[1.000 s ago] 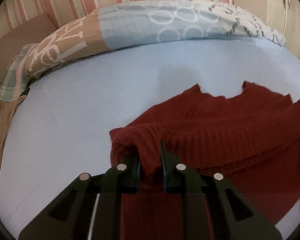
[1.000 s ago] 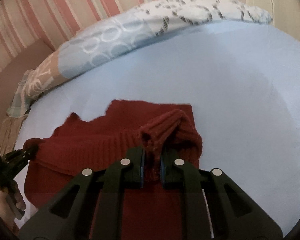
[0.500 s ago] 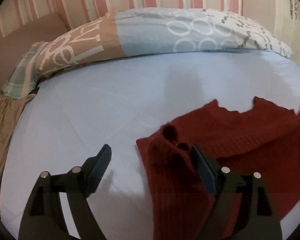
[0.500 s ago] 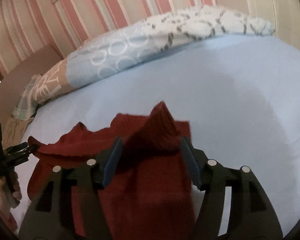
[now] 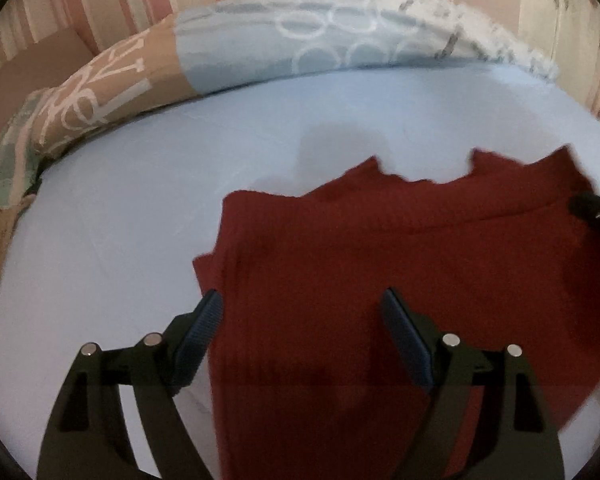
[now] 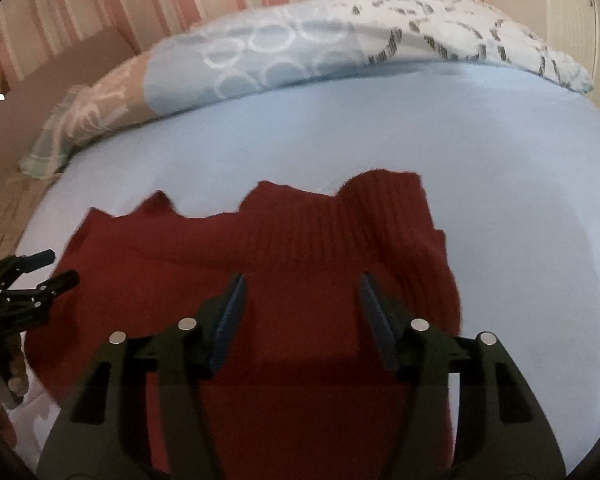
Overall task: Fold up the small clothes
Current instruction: 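Lower the hem onto the collar and open both grippers, then grasp the folded sweater's side edge with the right gripper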
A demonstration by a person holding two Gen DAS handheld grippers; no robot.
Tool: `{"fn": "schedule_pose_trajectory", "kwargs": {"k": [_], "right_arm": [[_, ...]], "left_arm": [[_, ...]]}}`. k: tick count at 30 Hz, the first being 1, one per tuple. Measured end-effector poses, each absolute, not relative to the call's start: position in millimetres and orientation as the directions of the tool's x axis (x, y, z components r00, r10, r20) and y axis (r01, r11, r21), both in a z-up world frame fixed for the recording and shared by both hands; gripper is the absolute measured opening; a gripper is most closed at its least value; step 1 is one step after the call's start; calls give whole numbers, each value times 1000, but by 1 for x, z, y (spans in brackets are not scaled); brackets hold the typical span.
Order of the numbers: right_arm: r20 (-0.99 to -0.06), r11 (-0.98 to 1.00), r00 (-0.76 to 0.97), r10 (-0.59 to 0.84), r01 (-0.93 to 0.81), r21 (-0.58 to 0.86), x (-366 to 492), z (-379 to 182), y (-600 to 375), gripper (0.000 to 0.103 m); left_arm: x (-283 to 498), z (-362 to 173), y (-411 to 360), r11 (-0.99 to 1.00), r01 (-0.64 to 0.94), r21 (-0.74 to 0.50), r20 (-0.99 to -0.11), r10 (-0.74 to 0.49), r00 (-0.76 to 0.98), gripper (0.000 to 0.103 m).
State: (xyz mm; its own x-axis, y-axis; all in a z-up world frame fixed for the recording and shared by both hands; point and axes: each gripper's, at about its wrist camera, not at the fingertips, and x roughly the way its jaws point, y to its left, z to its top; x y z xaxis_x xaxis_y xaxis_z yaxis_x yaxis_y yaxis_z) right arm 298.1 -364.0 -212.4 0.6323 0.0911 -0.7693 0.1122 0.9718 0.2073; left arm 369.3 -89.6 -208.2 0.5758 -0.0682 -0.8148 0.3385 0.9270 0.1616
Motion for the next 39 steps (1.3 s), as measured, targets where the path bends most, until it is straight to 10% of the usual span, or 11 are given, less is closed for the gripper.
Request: {"fn": "schedule_pose_trajectory", "kwargs": {"k": [15, 26, 39], "right_arm": [[-765, 967, 636, 103, 116, 226, 301, -208, -376, 51], [-679, 983, 734, 18, 111, 146, 219, -159, -344, 92], [-674, 981, 734, -78, 176, 78, 158, -156, -320, 100]], "left_arm": [[384, -208, -80, 950, 275, 149, -826, -33, 563, 83], [317, -176, -64, 975, 214, 62, -792, -82, 605, 93], [262, -164, -72, 977, 211, 27, -799, -106, 592, 101]]}}
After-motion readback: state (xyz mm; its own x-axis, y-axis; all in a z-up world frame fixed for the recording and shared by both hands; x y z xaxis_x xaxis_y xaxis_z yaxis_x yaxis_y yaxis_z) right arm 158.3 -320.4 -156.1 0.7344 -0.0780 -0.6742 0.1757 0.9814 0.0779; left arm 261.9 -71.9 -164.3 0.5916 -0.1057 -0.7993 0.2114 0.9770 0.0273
